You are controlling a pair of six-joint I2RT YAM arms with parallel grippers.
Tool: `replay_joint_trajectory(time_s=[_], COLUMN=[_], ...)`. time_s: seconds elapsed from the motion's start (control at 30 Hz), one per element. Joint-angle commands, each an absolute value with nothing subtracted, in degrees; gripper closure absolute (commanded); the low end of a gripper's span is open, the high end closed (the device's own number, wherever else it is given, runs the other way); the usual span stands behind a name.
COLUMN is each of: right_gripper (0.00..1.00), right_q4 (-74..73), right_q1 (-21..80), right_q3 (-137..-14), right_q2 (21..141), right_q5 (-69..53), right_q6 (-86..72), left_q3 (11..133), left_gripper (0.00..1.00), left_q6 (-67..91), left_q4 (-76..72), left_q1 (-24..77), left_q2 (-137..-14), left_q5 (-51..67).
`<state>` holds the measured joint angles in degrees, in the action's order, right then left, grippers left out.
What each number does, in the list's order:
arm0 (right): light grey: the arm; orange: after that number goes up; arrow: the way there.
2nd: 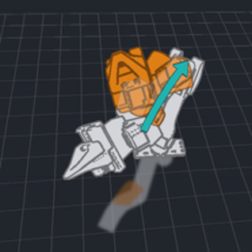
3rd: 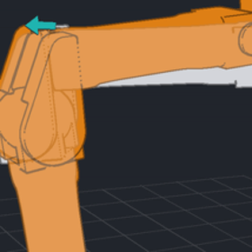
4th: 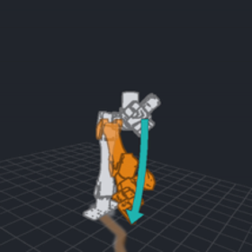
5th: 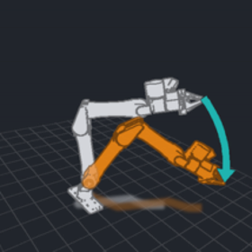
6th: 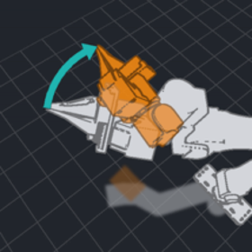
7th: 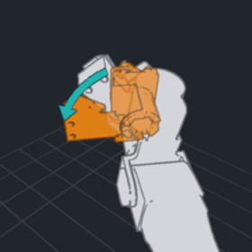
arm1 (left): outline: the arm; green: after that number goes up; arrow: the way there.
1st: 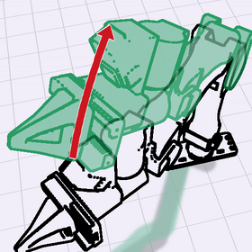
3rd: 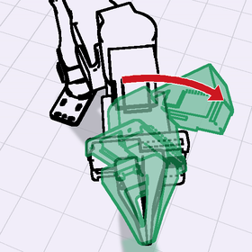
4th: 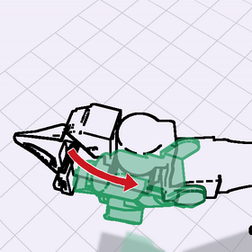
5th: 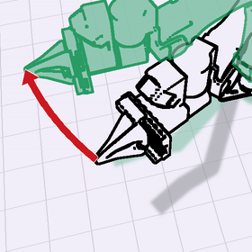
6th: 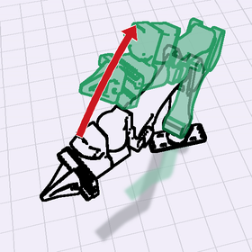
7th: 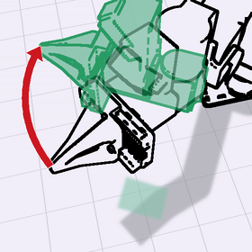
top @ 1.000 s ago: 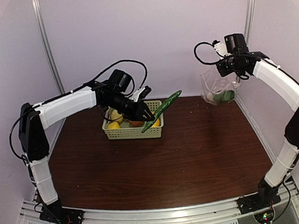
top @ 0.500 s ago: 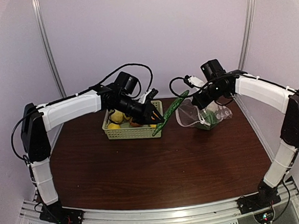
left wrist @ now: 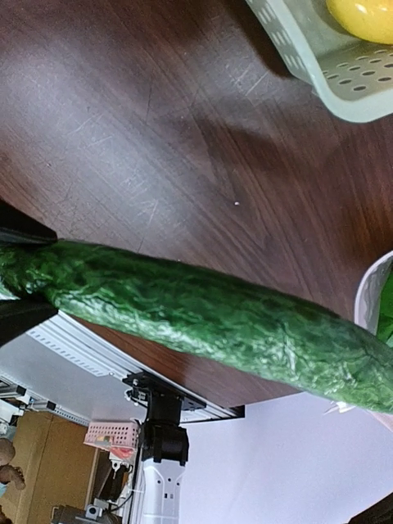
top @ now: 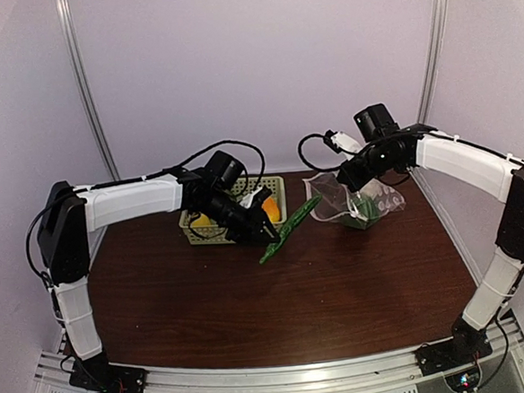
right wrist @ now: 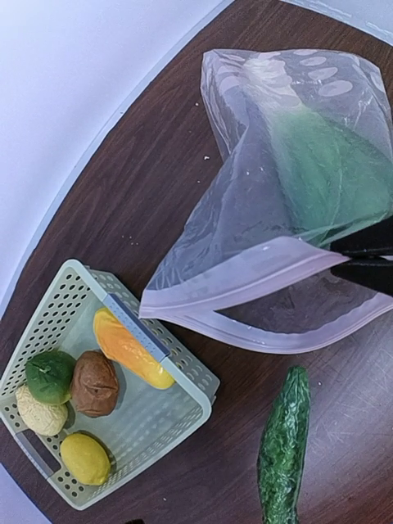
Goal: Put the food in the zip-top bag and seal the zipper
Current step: Place the fake vegetable in the zipper food storage bag.
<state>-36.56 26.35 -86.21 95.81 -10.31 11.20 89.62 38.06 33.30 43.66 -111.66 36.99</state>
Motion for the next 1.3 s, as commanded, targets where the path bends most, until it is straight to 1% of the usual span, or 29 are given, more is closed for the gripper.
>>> replay_joint_trajectory(time_s=[0.0, 0.43, 0.57, 0.7, 0.87, 1.03, 1.27], right_gripper=[1.0, 1.0, 1.0, 1.0, 1.0, 1.0, 1.0], right_q4=[-35.5, -36.0, -36.5, -36.7, -36.8, -36.5, -38.3], right_q1=[28.1, 35.5, 37.3, 38.9, 39.1, 39.3, 39.3], right_q3=[-84.9, -84.3, -83.7, -82.8, -82.2, -81.6, -83.7], right_q2=[93.1, 92.1, 92.5, 92.4, 92.5, 92.3, 92.6], right_q5=[-8.9, -10.8, -13.2, -14.5, -12.9, -16.4, -22.6], right_q6=[12.2, 12.8, 13.9, 14.8, 15.8, 15.7, 15.1], left_q3=[93.1, 102.6, 102.3, 99.6, 99.3, 100.3, 99.7], left_gripper=[1.0, 1.0, 1.0, 1.0, 1.0, 1.0, 1.0], left_q6=[37.6, 44.8, 50.2, 58.3, 65.3, 68.5, 78.3], left_q4=[33.4, 29.2, 22.6, 13.1, 4.0, 3.2, -6.9], left_q1=[43.8, 43.6, 43.2, 42.5, 42.3, 42.2, 42.2], left_q2=[-113.6, -124.5, -125.6, -125.7, -127.0, -127.9, -131.8], left_q5=[37.2, 41.3, 42.9, 43.9, 49.9, 45.5, 38.5])
